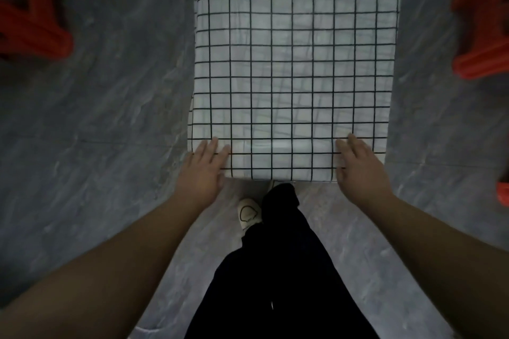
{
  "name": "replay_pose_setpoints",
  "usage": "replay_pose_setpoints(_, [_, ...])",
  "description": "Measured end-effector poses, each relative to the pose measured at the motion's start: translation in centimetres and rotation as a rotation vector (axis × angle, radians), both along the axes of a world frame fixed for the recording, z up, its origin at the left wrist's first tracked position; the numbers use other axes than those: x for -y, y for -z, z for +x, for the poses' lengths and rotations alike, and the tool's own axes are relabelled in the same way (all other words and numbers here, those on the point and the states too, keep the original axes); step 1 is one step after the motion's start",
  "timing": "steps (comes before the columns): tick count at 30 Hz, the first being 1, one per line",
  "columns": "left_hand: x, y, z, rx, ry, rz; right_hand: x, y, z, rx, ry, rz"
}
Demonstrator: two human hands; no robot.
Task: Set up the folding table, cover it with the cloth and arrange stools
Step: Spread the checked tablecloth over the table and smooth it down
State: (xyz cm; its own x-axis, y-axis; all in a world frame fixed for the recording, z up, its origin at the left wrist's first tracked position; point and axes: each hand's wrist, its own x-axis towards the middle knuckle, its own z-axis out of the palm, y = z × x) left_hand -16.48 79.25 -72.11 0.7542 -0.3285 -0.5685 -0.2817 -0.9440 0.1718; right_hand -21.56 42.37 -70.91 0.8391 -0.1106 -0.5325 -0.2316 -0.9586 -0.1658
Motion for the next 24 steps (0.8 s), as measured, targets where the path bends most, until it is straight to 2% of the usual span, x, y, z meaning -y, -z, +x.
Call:
replay_pose_setpoints(5, [-1.1, -3.1, -0.2, -0.116, -0.193, 0.035, -1.1, -3.8, 0.4, -0.073, 0.064, -0.009])
replay_pose_setpoints(11, [-0.1, -12.8, 0.2, -0.111, -0.314, -0.042, -5.3, -15.2, 1.7, -0.004, 0.038, 0.019])
replay_pose_setpoints(14, [0.0, -19.2, 0.2, -0.031, -0.315, -0.073, -7.6, -22.2, 1.7, 0.074, -0.068, -0.003])
replay_pose_setpoints(20, [-0.6, -32.7, -0.4, 0.174, -0.319, -0.148, -10.8, -33.6, 0.2, 0.202, -0.109, 0.008])
replay_pose_setpoints(24, [-1.7, -40.3, -1.1, 0.290, -0.353, -0.224, -12.0, -40.0, -0.6, 0.292, -0.041, 0.062])
